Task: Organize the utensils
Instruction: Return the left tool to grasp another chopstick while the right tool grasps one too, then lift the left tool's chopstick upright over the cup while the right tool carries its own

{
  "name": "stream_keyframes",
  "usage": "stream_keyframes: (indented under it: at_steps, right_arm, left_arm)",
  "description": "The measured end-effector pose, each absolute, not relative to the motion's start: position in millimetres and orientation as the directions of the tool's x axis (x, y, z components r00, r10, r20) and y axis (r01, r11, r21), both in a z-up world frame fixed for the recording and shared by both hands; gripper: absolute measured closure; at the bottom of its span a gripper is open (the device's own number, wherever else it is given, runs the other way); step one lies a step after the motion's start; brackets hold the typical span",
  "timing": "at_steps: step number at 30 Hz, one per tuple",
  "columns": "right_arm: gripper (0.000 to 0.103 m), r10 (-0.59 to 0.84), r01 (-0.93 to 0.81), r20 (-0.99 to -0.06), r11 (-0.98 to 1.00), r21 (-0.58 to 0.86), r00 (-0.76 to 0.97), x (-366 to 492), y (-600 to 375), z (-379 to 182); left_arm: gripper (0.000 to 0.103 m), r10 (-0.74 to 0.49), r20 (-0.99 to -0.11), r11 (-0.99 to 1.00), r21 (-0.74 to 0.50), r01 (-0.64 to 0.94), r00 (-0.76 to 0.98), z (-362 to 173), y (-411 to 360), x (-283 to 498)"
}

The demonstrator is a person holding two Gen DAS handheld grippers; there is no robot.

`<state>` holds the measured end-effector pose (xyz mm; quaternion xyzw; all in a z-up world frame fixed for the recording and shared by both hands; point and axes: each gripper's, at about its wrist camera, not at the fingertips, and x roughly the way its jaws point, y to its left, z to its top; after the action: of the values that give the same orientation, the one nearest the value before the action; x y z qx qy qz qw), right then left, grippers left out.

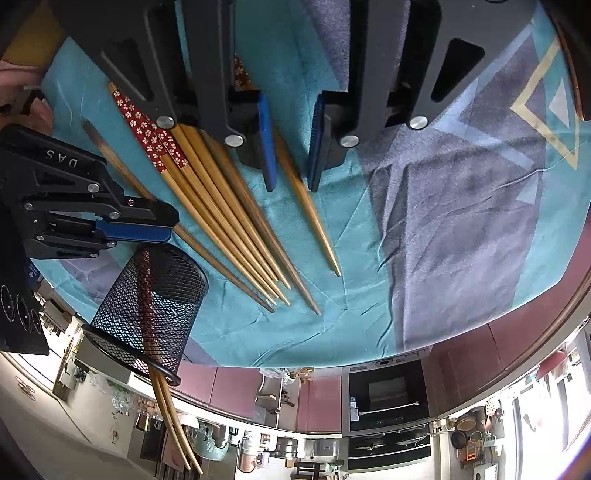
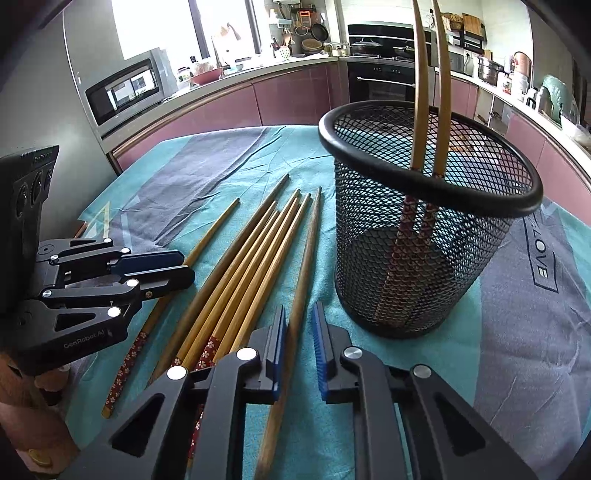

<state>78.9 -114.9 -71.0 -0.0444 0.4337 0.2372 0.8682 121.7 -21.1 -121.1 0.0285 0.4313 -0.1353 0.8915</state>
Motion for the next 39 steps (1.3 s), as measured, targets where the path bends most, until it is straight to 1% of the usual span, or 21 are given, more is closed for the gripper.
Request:
stream_keyframes:
  at_steps: [4,7,11,14,17,23,27,31,33,35,38,39]
  right_arm:
    - [0.096,0.397,-0.435,-0.768,0.884,0.172,0.503,80.5,-120.7,-70.9]
    - [0.097,0.405,-0.420,-0.758,0.887,0.192,0.511,79.7,-127.2,-68.3]
    - [0.097,0.434,-0.432,-0.733,0.877,0.210,0.524,75.2,-131.3,-58.1]
    - [0.097,0.464,-0.474,-0.725,0.854,0.214,0.509,68.8,-128.7,-52.4]
    - [0.097,0.464,-0.505,-0.737,0.841,0.193,0.491,65.3,-123.0,-52.8]
    - [0.096,0.439,-0.520,-0.779,0.837,0.172,0.449,67.5,-118.0,-61.9]
    - [0.095,0.418,-0.518,-0.789,0.842,0.151,0.451,73.5,-113.1,-64.3]
    - [0.091,0.415,-0.516,-0.791,0.844,0.150,0.449,83.9,-106.8,-67.8]
    - [0.091,0.410,-0.515,-0.792,0.845,0.143,0.453,88.6,-104.1,-68.6]
    - [0.091,0.411,-0.515,-0.791,0.845,0.143,0.454,91.3,-102.4,-68.7]
    - [0.097,0.415,-0.515,-0.788,0.845,0.147,0.455,91.4,-102.8,-68.1]
    - [0.097,0.415,-0.514,-0.784,0.845,0.146,0.461,90.4,-103.4,-67.1]
  left_arm:
    - [0.093,-0.216,-0.776,0.967,-0.086,0.239,0.592,-121.7,-17.1,122.6]
    - [0.095,-0.220,-0.773,0.970,-0.107,0.219,0.595,-120.1,-14.0,120.9]
    - [0.095,-0.238,-0.760,0.968,-0.132,0.215,0.605,-115.9,-10.9,114.1]
    - [0.095,-0.270,-0.748,0.959,-0.151,0.241,0.607,-111.0,-12.6,107.1]
    - [0.095,-0.293,-0.742,0.950,-0.153,0.273,0.602,-108.1,-17.3,103.2]
    - [0.095,-0.288,-0.774,0.947,-0.145,0.286,0.563,-118.7,-22.0,109.9]
    - [0.095,-0.289,-0.782,0.945,-0.139,0.298,0.552,-122.1,-21.0,114.4]
    - [0.093,-0.289,-0.788,0.941,-0.128,0.314,0.544,-124.0,-23.0,119.2]
    - [0.092,-0.296,-0.789,0.938,-0.132,0.322,0.538,-124.0,-23.3,121.8]
    - [0.092,-0.298,-0.789,0.937,-0.134,0.323,0.537,-124.5,-23.0,123.2]
    - [0.095,-0.292,-0.789,0.941,-0.135,0.310,0.541,-124.2,-22.7,125.4]
    - [0.095,-0.293,-0.788,0.942,-0.141,0.305,0.542,-124.2,-21.9,125.8]
